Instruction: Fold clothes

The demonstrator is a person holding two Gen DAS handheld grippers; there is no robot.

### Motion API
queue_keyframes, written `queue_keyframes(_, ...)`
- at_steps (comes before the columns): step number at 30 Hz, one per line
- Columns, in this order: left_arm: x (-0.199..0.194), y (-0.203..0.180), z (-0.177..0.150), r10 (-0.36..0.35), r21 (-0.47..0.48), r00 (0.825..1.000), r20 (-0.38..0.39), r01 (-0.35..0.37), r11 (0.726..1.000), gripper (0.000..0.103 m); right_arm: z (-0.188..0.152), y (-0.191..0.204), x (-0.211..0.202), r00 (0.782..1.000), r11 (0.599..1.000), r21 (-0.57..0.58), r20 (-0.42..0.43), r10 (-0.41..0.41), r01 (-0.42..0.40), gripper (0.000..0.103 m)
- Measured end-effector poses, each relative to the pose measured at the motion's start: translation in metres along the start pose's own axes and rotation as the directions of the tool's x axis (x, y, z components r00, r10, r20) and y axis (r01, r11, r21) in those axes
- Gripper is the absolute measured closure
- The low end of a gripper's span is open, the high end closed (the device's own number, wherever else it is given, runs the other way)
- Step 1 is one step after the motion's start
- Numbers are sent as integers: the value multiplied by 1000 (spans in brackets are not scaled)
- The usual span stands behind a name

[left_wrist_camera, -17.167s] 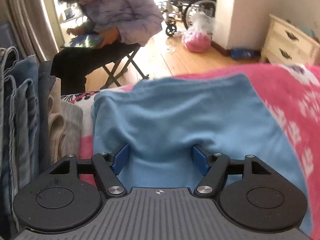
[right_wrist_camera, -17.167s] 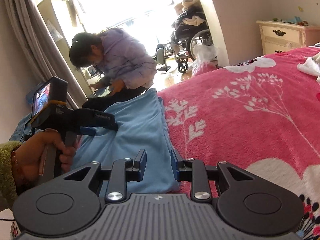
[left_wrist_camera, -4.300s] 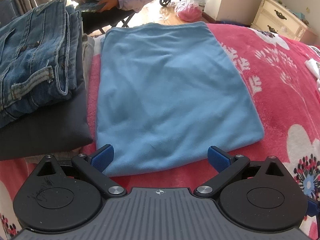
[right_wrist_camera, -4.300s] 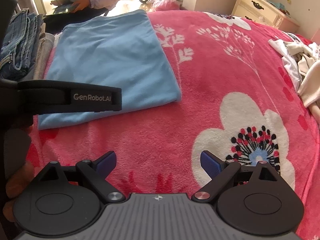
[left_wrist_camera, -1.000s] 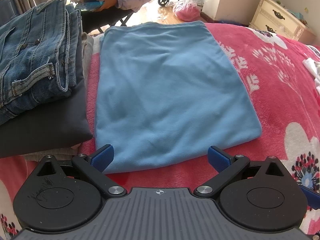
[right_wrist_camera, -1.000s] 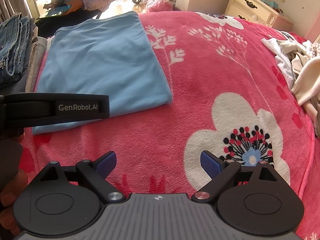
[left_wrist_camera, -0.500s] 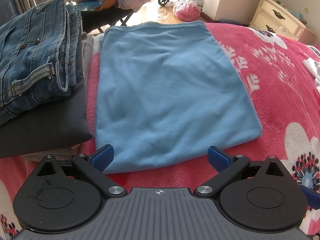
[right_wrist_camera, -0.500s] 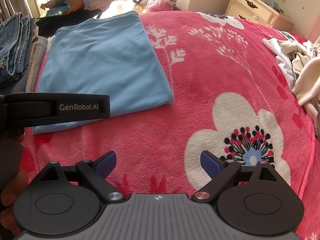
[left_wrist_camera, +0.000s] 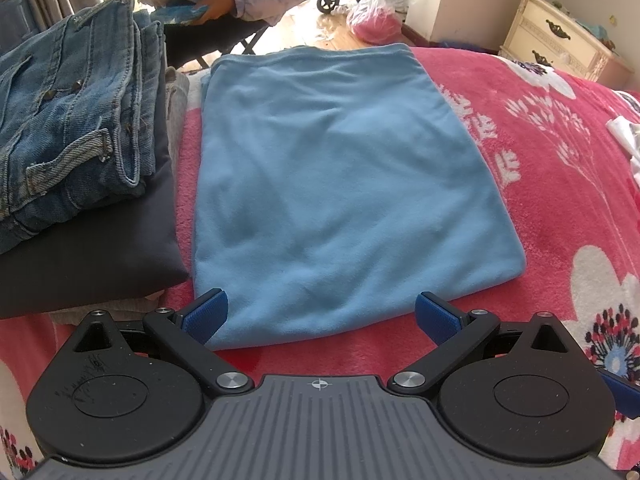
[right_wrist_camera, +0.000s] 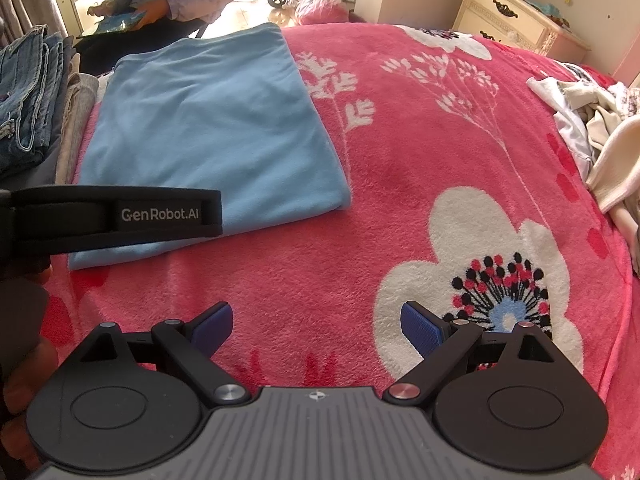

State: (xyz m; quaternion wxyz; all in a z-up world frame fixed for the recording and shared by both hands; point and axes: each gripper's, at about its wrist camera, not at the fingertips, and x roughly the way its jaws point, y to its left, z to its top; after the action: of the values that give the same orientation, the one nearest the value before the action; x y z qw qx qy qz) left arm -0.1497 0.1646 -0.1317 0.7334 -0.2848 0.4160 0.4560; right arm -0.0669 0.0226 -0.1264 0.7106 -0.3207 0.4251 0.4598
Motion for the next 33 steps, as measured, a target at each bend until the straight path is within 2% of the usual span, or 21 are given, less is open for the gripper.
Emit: queue_keyframes(33, -3, 2, 0, 19, 4, 1000, 10, -20, 1000, 2, 1, 0, -4, 1000, 1000, 14, 14, -6, 6, 9)
